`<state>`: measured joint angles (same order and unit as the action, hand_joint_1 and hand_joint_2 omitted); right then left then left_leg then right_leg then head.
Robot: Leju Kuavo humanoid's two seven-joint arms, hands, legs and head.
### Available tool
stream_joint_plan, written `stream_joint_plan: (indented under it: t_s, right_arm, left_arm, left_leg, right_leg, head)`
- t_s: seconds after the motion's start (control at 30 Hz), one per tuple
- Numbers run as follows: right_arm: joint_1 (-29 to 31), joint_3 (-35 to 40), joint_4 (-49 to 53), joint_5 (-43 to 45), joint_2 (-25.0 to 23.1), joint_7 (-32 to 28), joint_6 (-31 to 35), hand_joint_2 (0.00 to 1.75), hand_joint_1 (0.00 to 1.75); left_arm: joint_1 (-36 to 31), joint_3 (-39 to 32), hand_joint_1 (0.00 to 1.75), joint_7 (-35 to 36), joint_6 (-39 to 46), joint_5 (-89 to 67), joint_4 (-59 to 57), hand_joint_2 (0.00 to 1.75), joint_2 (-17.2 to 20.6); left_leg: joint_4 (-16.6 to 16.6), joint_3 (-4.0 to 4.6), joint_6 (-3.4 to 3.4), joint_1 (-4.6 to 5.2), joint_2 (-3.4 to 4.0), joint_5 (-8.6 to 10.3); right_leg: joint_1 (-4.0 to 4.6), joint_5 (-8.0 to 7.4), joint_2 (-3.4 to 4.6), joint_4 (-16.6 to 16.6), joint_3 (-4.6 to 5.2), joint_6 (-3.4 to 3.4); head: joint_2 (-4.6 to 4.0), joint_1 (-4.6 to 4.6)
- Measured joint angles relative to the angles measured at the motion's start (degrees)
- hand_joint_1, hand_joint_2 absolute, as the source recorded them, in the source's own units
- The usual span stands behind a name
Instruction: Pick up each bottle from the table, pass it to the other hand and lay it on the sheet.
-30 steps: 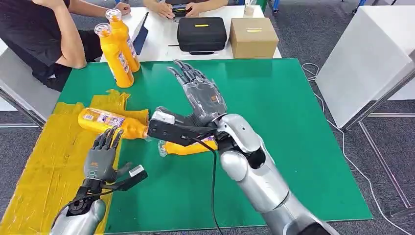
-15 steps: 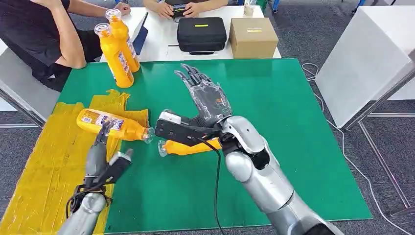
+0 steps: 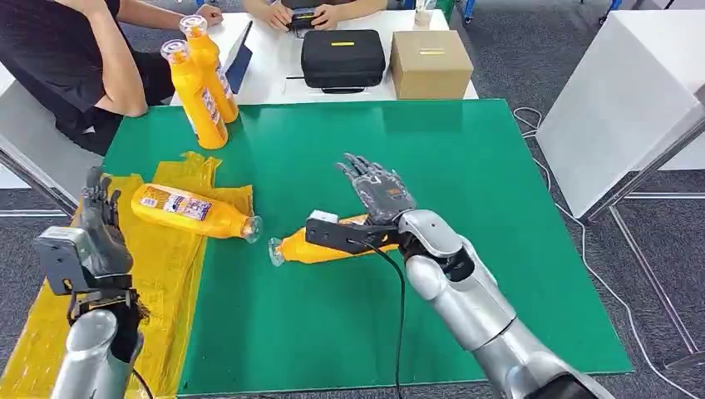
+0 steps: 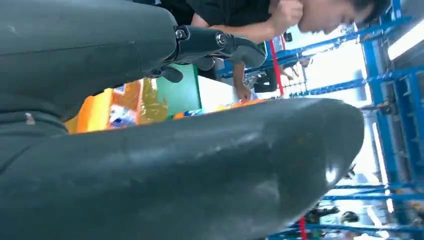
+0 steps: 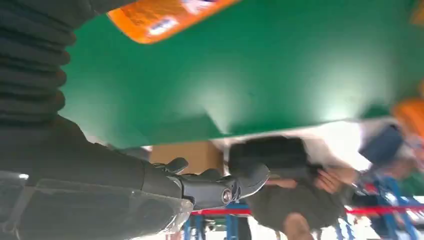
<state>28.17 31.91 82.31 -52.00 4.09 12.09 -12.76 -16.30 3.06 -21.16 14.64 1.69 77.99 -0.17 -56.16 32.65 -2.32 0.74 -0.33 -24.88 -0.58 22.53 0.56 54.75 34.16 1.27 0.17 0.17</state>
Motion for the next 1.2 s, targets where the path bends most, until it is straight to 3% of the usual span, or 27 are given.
stream_joint_plan:
  t_s: [0.5, 1.2]
  right_arm:
    - [-0.06, 2.47, -7.41, -0.3, 1.51, 1.09, -2.86, 1.75, 0.0]
    - [8.86, 7.65, -28.65, -4.41, -6.58, 0.15, -2.45, 1.75, 0.0]
  left_arm:
    - [-1.9, -0.74, 0.0, -0.22, 1.16, 4.39, -0.7, 0.0, 3.43]
    - [-3.1, -2.08, 0.0, -2.1, 2.86, 6.12, -1.4, 0.0, 3.74]
  left_leg:
    - [0.0, 0.01, 0.0, 0.0, 0.03, 0.0]
    - [0.0, -0.01, 0.0, 0.0, 0.0, 0.01]
  right_leg:
    - [0.0, 0.0, 0.01, 0.0, 0.0, 0.0]
    - [0.0, 0.0, 0.0, 0.02, 0.0, 0.0]
  head:
    - [0.0, 0.0]
    - [0.0, 0.0]
